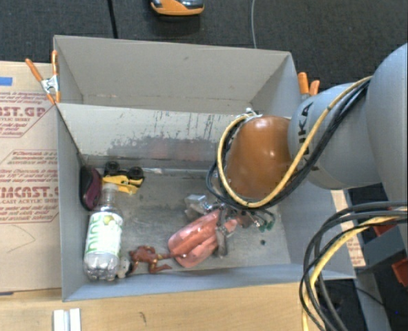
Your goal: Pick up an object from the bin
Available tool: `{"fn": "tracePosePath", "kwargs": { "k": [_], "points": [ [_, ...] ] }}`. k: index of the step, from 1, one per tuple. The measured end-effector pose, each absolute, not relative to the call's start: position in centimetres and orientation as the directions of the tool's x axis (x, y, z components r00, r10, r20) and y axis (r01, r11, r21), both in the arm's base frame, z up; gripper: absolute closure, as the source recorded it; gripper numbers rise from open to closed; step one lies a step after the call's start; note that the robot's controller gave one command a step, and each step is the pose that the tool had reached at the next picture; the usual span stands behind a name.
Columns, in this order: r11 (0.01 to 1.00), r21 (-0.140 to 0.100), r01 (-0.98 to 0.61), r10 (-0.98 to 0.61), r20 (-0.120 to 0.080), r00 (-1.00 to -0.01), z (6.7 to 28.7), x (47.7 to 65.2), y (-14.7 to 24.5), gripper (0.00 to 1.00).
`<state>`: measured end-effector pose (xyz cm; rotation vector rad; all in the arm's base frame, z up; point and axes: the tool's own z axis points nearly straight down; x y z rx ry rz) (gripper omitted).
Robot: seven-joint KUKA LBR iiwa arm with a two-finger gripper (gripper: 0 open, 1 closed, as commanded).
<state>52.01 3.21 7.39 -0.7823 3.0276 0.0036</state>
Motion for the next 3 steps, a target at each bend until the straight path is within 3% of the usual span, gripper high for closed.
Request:
{"fn": "tracePosePath", "kwargs": {
  "k": [1, 2, 3],
  "points": [
    [0.874, 0.005, -0.486, -0.486, 0.01, -0.874, 7.03, 55.49, 3.48, 1.0],
    [0.874, 0.005, -0.486, -0.486, 0.01, -0.874, 7.03, 55.49, 3.47, 0.0],
    [0.874, 0.006, -0.486, -0.486, 0.009, -0.874, 7.03, 55.49, 3.47, 1.0]
  ]
}}
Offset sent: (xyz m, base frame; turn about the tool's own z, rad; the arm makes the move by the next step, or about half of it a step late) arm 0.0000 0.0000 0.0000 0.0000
